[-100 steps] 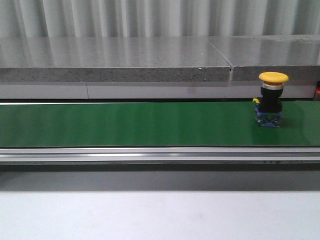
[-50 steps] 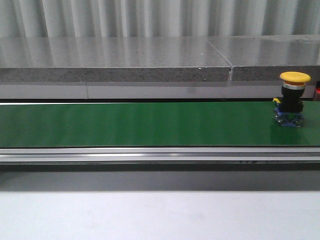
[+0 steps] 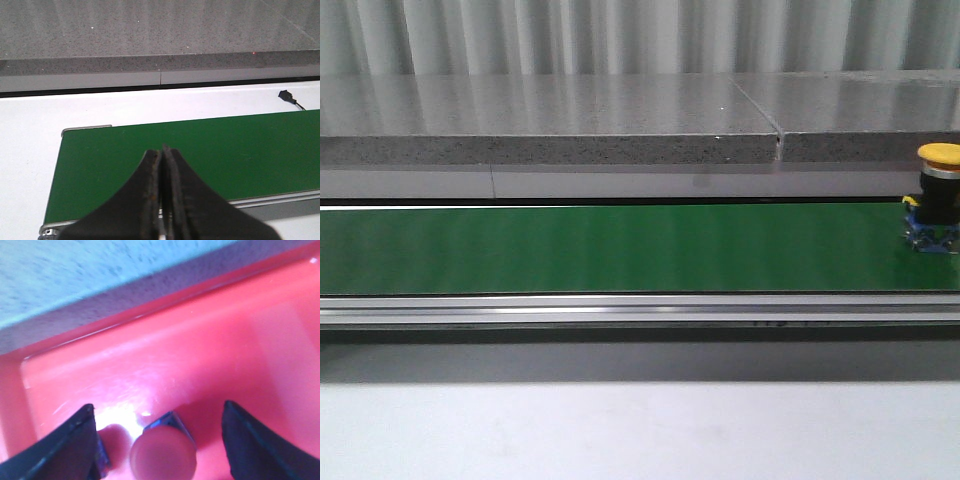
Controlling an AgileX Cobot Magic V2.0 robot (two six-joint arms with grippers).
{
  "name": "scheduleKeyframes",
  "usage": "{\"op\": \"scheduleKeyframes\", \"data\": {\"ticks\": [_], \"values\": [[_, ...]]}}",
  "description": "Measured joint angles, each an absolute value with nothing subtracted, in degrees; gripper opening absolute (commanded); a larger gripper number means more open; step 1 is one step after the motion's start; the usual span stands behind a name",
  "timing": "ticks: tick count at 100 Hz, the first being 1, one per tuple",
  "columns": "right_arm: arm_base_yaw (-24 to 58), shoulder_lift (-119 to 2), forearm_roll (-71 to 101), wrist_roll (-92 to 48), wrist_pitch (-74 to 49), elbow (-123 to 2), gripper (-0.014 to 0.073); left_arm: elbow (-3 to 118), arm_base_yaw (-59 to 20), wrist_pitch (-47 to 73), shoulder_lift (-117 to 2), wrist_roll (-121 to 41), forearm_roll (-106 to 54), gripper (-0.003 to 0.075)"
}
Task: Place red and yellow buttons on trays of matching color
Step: 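Grasp the yellow push-button at the belt end with the right gripper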
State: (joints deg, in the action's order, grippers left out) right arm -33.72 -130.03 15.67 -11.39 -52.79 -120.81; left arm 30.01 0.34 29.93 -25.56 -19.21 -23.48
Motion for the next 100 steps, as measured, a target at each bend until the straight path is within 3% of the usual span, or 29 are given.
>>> {"op": "scheduleKeyframes", "data": {"ticks": [40, 74, 100], "values": [[-33.4, -116.4, 19.8, -17.4, -61.2, -117.9, 0.0528, 30.0, 0.3, 29.9, -25.6, -19.2, -23.5, -0.0020], [-32.3, -98.9, 20.3, -21.9, -67.9, -98.5, 0.0528, 30.0, 0.3, 29.9, -25.6, -19.2, -23.5, -0.0020], [-27.4, -94.3, 20.1, -23.6, -70.5, -87.4, 0.0528, 30.0, 0.3, 29.9, -25.6, -19.2, -23.6, -0.0020]]}}
